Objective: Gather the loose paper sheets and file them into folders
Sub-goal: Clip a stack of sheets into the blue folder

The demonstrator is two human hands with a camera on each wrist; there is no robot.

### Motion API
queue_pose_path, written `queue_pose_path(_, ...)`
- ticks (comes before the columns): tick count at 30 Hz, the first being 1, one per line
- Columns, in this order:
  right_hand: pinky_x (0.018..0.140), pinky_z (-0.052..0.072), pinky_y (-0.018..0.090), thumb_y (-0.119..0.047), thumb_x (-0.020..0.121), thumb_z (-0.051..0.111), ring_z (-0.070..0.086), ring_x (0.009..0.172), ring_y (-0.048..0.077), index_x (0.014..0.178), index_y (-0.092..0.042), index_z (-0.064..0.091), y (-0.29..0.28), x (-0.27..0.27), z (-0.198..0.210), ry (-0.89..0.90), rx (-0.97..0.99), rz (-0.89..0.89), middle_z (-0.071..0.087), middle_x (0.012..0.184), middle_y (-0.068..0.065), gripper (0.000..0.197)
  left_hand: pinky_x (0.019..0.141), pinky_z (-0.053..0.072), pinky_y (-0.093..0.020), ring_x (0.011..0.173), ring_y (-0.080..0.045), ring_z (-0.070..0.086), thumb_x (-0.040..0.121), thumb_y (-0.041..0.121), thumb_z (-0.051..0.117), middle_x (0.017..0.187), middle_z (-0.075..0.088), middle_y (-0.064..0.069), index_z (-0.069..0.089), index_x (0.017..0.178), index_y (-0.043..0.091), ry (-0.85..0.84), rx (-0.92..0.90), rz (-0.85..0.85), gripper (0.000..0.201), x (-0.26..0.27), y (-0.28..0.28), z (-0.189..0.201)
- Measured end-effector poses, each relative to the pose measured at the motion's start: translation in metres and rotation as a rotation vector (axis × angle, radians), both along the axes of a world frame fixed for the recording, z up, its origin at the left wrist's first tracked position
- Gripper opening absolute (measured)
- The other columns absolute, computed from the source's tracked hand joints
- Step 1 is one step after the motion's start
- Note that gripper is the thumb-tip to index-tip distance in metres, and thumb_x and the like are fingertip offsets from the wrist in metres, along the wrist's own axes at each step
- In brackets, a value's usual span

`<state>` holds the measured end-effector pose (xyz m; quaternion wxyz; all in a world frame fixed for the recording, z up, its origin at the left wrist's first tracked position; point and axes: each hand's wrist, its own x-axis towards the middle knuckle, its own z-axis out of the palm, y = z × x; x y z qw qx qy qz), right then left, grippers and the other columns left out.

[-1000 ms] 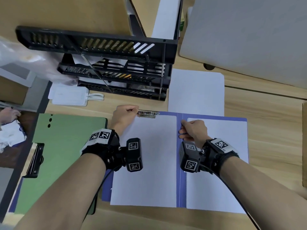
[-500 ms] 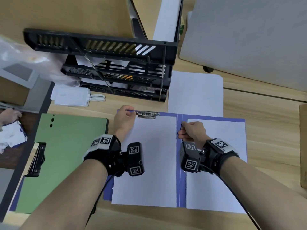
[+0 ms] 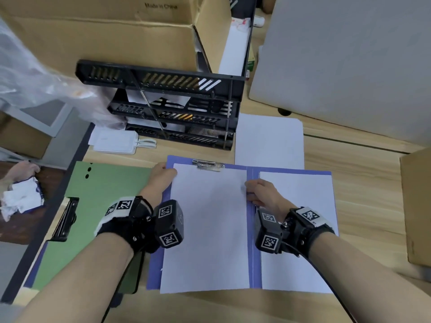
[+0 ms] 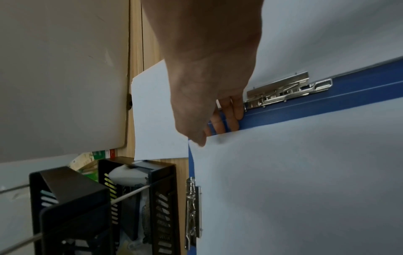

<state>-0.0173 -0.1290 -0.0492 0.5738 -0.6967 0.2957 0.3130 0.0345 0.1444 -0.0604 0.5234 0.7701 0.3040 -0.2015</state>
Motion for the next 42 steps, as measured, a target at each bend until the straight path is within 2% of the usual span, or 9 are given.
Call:
queue_pose_path(4,0.075,0.043,0.03,-0.035,0.098,0.054,0.064,0.099,0.02,0.123,-0.014,0.058,0.0,-0.007,0.027,0.017,0.015,0.034,0.066,0.116,0.004,0.033,0.075,0.041,-0.034,0.088,-0.026,0.059,0.092,0.021,0.054,0.098,0.063,-0.01,0.057,0.102,0.012,0.036,-0.138,-0.142,0.013,0.007,0.0,0.04)
queue_pose_path(8,0.104,0.045,0.042,-0.05,0.094,0.054,0.056,0.118,0.021,0.135,-0.021,0.05,-0.001,-0.009,0.049,0.006,0.073,0.116,0.053,0.135,0.0,0.05,0.057,0.044,-0.024,0.065,-0.013,0.062,0.095,0.032,0.053,0.083,0.068,-0.001,0.063,0.086,0.02,0.043,-0.262,-0.303,0.018,0.002,-0.018,0.083)
queue_pose_path(16,0.087,0.056,0.052,-0.072,0.067,0.064,0.048,0.125,0.019,0.128,-0.04,0.051,-0.024,-0.023,0.092,-0.065,0.426,0.182,0.041,0.14,-0.006,0.069,0.074,0.059,-0.041,0.095,-0.028,0.069,0.098,0.057,0.036,0.118,0.063,-0.01,0.055,0.134,0.019,0.027,-0.641,-0.42,0.056,-0.016,-0.098,0.124)
queue_pose_path(26,0.09,0.052,0.038,-0.033,0.099,0.045,0.069,0.092,0.021,0.11,-0.023,0.069,-0.113,-0.048,0.116,-0.132,0.307,-0.045,0.073,0.102,-0.003,0.029,0.102,0.049,-0.035,0.097,-0.015,0.061,0.097,0.033,0.053,0.127,0.058,0.01,0.056,0.131,0.04,0.026,-0.453,-0.671,0.034,-0.044,-0.186,0.112)
queue_pose_path(29,0.057,0.052,0.02,-0.007,0.1,0.036,0.067,0.058,0.01,0.102,-0.008,0.061,-0.138,-0.059,0.112,-0.141,0.032,-0.139,0.074,0.07,-0.003,0.025,0.095,0.043,-0.03,0.094,-0.012,0.054,0.098,0.027,0.049,0.11,0.059,0.007,0.054,0.128,0.028,0.05,-0.286,-0.657,0.03,-0.047,-0.206,0.101)
queue_pose_path(33,0.06,0.049,0.026,-0.004,0.093,0.043,0.059,0.067,0.023,0.125,0.0,0.049,-0.167,-0.082,0.092,-0.005,-0.184,-0.139,0.063,0.093,0.013,0.034,0.063,0.028,-0.029,0.074,-0.017,0.035,0.094,0.014,0.042,0.089,0.038,-0.006,0.043,0.086,0.024,0.081,-0.131,-0.546,0.013,-0.05,-0.221,0.077)
queue_pose_path(37,0.079,0.05,0.036,-0.009,0.1,0.041,0.054,0.101,0.03,0.147,-0.004,0.028,-0.182,-0.112,0.069,0.123,-0.232,-0.163,0.049,0.125,0.017,0.05,0.08,0.045,-0.033,0.091,-0.028,0.055,0.084,0.019,0.052,0.1,0.053,-0.019,0.052,0.104,0.008,0.159,-0.042,-0.394,0.023,-0.054,-0.218,0.04)
queue_pose_path(39,0.054,0.043,0.027,-0.007,0.098,0.042,0.056,0.084,0.028,0.139,0.003,0.039,-0.188,-0.123,0.05,0.17,-0.228,-0.155,0.054,0.107,0.015,0.042,0.081,0.051,-0.038,0.083,-0.033,0.061,0.081,0.02,0.054,0.094,0.058,-0.022,0.052,0.109,0.002,0.219,-0.064,-0.335,0.033,-0.06,-0.215,0.02)
queue_pose_path(42,0.044,0.036,0.018,0.001,0.092,0.044,0.049,0.055,0.021,0.102,0.005,0.057,-0.191,-0.136,0.031,0.226,-0.207,-0.139,0.054,0.073,0.011,0.017,0.054,0.039,-0.024,0.057,-0.021,0.042,0.088,0.017,0.055,0.073,0.042,-0.008,0.049,0.101,0.005,0.273,-0.053,-0.31,0.018,-0.073,-0.216,0.009)
